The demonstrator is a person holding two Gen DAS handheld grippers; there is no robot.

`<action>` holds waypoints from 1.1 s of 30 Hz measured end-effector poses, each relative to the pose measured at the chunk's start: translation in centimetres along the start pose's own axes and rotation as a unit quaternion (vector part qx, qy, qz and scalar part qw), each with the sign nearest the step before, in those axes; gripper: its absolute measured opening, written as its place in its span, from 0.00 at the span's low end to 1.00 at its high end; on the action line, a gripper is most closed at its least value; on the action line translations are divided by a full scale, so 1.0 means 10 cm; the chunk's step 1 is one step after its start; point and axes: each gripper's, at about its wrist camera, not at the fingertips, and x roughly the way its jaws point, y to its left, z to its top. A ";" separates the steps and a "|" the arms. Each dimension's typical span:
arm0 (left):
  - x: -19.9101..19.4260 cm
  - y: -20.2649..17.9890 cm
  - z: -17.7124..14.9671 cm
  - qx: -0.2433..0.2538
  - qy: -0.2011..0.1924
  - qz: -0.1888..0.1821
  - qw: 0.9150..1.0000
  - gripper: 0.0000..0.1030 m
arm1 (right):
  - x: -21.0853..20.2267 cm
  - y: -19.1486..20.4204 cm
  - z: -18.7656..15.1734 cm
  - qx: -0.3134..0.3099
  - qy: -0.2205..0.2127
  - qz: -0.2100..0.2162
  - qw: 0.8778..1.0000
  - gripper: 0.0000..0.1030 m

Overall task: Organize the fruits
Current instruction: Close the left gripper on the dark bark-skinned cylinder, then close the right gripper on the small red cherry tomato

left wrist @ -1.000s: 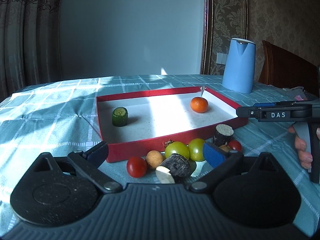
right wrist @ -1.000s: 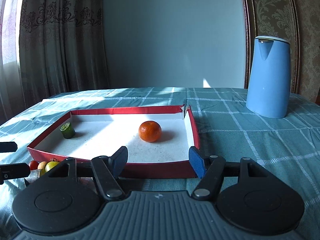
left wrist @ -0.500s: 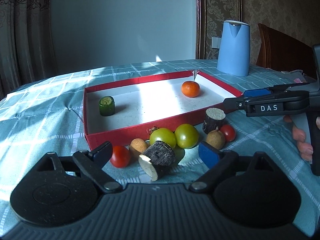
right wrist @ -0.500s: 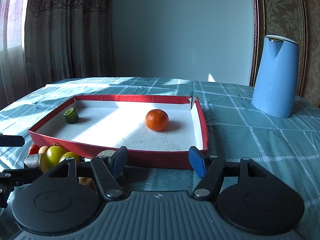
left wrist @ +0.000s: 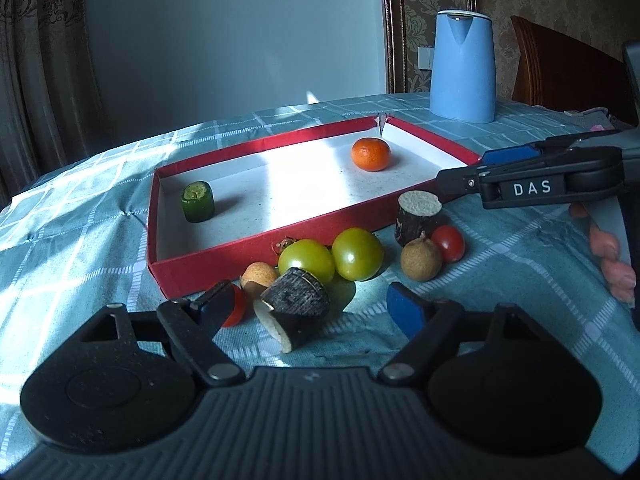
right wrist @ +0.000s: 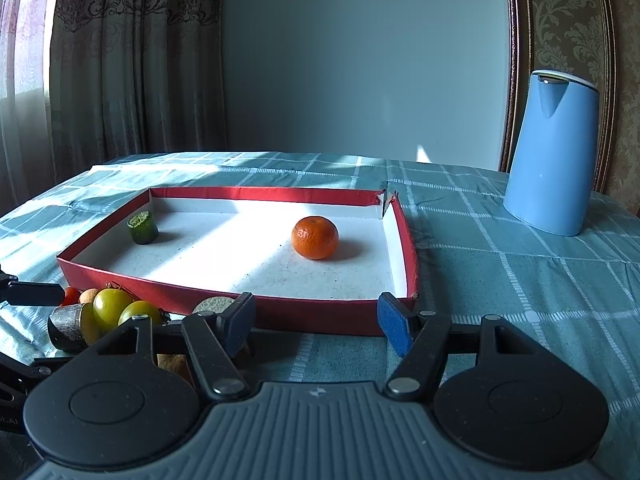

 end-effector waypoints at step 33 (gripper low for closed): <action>0.08 0.19 -0.02 -0.055 0.022 -0.031 0.998 0.29 | -0.20 -0.08 -0.18 0.006 0.020 0.073 0.997 0.65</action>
